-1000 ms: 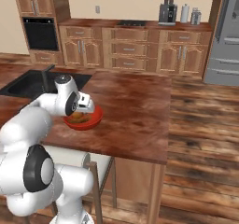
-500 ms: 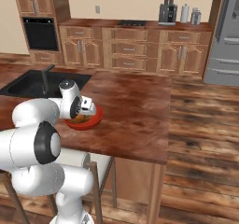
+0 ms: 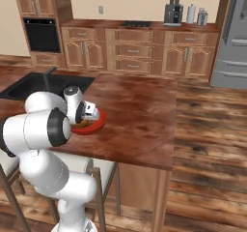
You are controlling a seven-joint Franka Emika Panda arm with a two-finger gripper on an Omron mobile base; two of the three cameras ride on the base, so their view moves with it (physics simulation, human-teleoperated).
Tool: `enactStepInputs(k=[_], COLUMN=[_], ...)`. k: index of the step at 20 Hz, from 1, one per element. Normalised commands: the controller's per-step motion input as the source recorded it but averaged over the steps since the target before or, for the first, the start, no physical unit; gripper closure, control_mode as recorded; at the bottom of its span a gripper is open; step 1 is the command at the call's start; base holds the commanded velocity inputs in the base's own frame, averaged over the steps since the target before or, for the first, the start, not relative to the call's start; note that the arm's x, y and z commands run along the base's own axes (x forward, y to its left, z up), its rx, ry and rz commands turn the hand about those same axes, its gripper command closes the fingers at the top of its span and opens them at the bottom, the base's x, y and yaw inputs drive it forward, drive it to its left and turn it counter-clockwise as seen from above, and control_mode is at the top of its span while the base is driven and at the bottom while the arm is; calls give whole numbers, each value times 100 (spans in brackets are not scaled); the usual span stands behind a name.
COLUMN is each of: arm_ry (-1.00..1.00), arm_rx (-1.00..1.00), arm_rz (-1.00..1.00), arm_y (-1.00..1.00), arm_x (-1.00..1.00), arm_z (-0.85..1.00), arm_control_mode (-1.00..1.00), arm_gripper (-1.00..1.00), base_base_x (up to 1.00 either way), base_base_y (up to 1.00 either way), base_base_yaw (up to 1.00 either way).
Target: Retrieve the banana and mango from the fridge and place them into the bowl on the dining table.
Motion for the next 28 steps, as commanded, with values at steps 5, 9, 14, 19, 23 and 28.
enactStepInputs(k=[5,9,14,19,23,28], arm_ry=[0,0,-9,-16,-21,-26], arm_rx=[0,0,-4,-4,0,0], arm_rz=[0,0,0,0,0,0], arm_y=[2,2,4,0,-6,-19], arm_x=[40,11,-34,-82,-100,-100], arm_z=[-20,-4,53,76,78,82], arm_control_mode=[-100,-100,-100,-100,-100,-100], arm_gripper=[-100,-100,-100,-100,-100,-100], base_base_x=[0,0,0,0,0,0], base_base_y=[0,0,0,0,0,0], base_base_yaw=[0,0,0,0,0,0])
